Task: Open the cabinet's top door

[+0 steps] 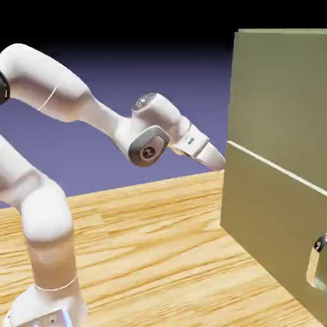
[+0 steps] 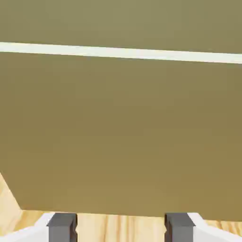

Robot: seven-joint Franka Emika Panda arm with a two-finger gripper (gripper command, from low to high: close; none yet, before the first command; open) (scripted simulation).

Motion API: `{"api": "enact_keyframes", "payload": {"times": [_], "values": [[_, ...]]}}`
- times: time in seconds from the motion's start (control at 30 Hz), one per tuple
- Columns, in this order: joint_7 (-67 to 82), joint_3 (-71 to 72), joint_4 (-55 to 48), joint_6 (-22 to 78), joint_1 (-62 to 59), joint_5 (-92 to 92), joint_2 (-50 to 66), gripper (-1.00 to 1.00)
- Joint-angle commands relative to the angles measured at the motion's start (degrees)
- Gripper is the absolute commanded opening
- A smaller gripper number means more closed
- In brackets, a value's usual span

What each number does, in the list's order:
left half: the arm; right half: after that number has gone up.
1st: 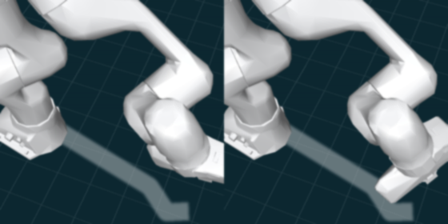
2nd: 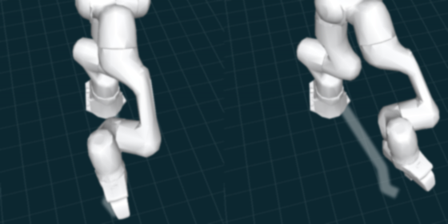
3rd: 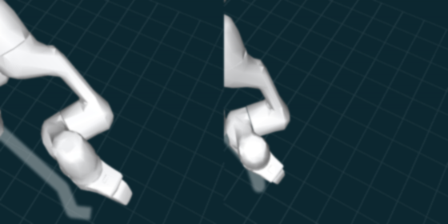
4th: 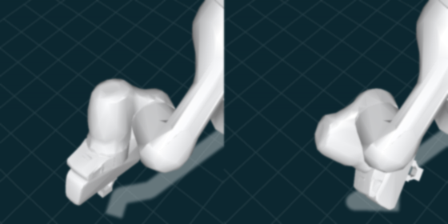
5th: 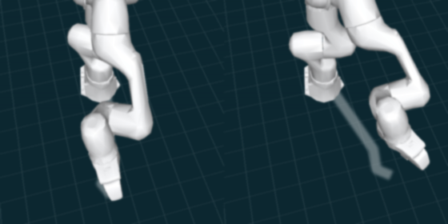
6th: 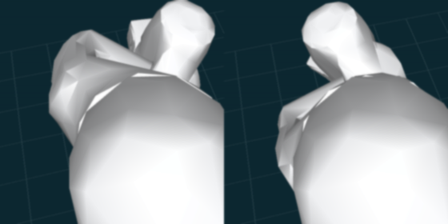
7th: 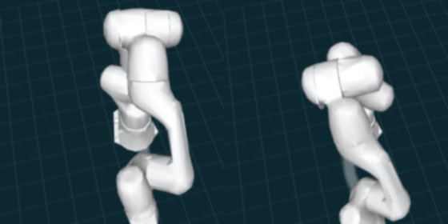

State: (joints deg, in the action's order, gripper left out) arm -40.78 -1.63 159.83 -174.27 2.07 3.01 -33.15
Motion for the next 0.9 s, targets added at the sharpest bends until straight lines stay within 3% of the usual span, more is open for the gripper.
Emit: {"api": "enact_keyframes", "payload": {"times": [0.0,0.87], "values": [[1.4,-1.35,-0.97,-0.22,1.14,2.5,-0.41,0.0],[37.65,-36.4,-26.15,-5.92,30.87,67.28,-11.02,0.0]]}}
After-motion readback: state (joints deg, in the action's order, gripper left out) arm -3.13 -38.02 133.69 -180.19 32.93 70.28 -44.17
